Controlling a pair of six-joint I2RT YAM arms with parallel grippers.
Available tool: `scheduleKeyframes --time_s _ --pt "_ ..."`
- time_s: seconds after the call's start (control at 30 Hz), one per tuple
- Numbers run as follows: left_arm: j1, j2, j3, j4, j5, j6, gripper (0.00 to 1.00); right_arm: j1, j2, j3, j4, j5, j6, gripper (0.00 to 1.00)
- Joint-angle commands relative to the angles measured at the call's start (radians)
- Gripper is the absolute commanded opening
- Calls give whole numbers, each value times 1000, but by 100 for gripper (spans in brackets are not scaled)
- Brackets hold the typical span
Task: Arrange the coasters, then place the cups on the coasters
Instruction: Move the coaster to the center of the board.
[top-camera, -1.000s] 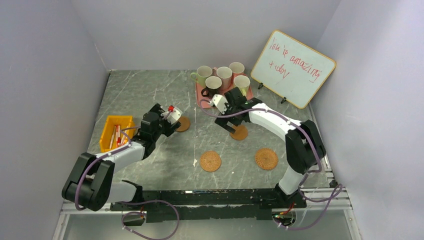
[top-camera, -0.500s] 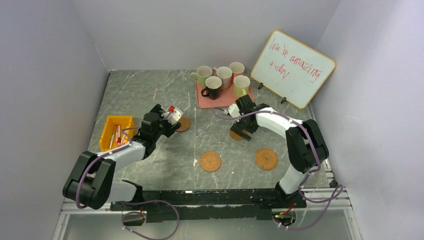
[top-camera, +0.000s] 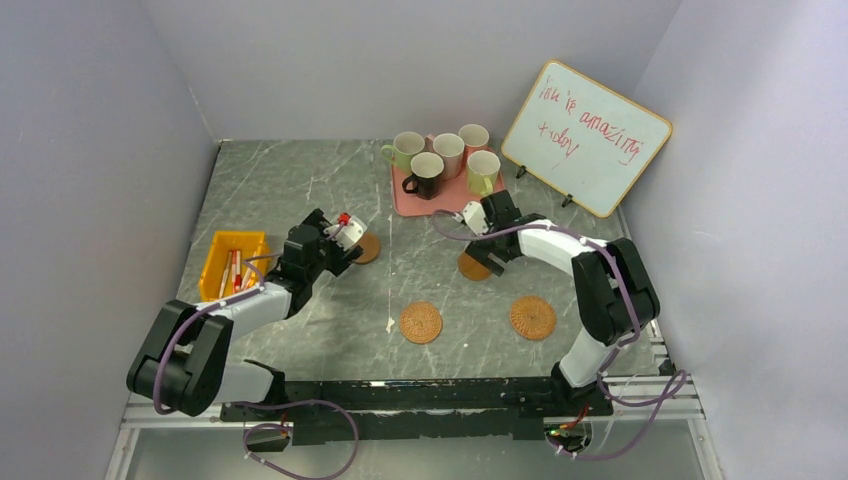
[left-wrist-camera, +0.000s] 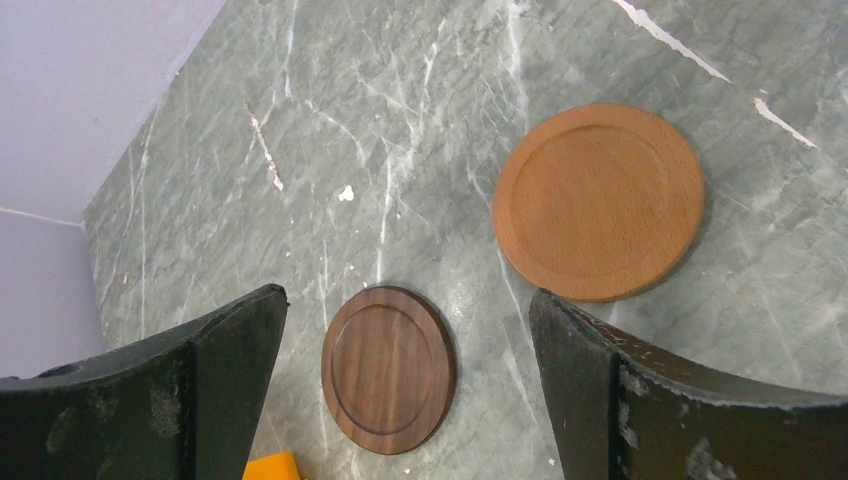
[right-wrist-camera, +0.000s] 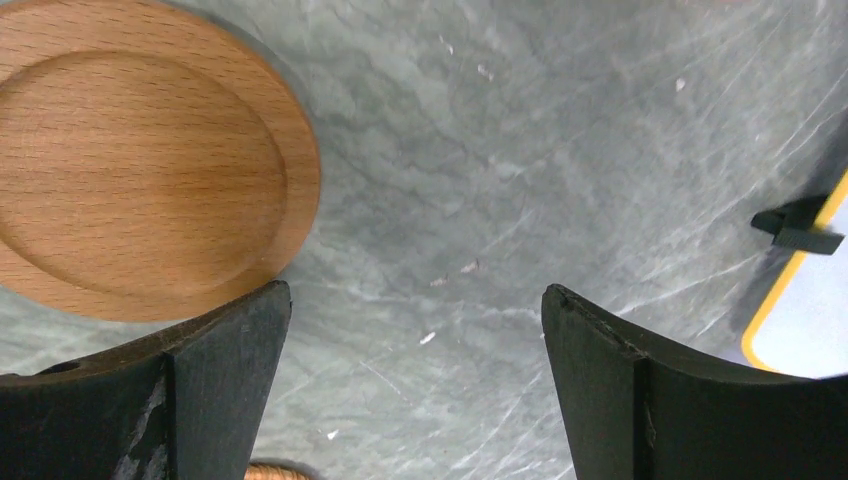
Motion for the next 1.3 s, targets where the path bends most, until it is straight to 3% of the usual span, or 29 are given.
scheduleKeyframes --time_s 0.0,0.3,0.47,0.67,0.9,1.27 --pt "1 12 6 36 18 -2 96 56 16 14 101 -49 8 100" --pt "0 8 1 32 26 7 96 304 168 235 67 -39 134 100" --pt "-4 -11 20 13 49 18 96 296 105 229 92 24 123 100" --pt "-49 -16 95 -76 100 42 96 271 -40 216 57 -80 102 100" --pt "-91 -37 122 -125 125 18 96 295 -61 182 95 -199 80 100" --pt "41 -10 86 -75 228 -59 96 430 28 130 189 -101 67 100"
